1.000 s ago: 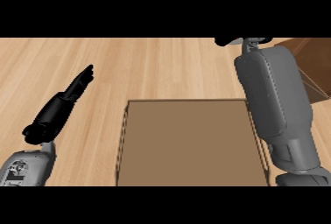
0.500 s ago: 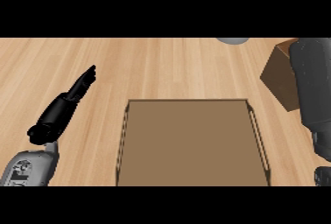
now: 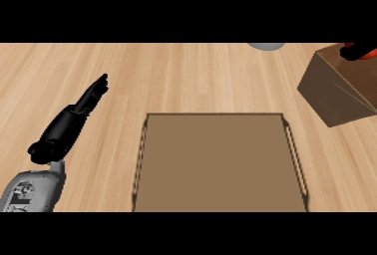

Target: Pick the tomato from the tray and place it in the cardboard box

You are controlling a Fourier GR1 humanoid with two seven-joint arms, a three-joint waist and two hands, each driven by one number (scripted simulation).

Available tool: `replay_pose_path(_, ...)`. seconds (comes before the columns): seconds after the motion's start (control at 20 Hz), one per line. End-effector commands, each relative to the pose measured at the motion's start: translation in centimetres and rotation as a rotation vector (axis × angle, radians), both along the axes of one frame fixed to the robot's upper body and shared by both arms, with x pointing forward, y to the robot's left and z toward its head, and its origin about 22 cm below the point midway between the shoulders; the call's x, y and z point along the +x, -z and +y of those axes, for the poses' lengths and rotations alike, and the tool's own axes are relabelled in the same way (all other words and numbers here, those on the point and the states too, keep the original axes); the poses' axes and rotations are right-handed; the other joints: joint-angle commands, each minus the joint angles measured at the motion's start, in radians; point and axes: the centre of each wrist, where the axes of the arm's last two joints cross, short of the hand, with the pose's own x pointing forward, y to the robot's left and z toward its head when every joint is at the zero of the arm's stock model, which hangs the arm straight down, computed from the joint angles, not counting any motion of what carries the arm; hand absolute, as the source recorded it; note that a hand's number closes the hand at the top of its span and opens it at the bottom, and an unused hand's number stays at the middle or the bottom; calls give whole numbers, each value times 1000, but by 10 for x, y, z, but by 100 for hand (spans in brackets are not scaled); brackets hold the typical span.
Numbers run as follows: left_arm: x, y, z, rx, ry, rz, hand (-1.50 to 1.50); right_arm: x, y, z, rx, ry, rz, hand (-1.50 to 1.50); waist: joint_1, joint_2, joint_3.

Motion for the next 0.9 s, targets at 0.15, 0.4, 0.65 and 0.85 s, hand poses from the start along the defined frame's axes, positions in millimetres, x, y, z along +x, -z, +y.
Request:
replay_pose_path(0.15,-3,1,1,-2,20,-26,0,-16,41,-55,53,-14,263,150,10,3,0)
replay_pose_path(0.4,13,-17,-18,7,-17,3,0,-17,27,-64,171,-157,330,-150,-8,-3,0)
replay_pose_path(0.65,5,-26,2,0,8,-7,0,-22,28,-71,222,-269,107,-150,1,-3,1)
replay_pose_path(0.85,2,-6,-5,-10,-17,29,0,-21,4,-74,509,-272,-353,-150,-21,-12,5)
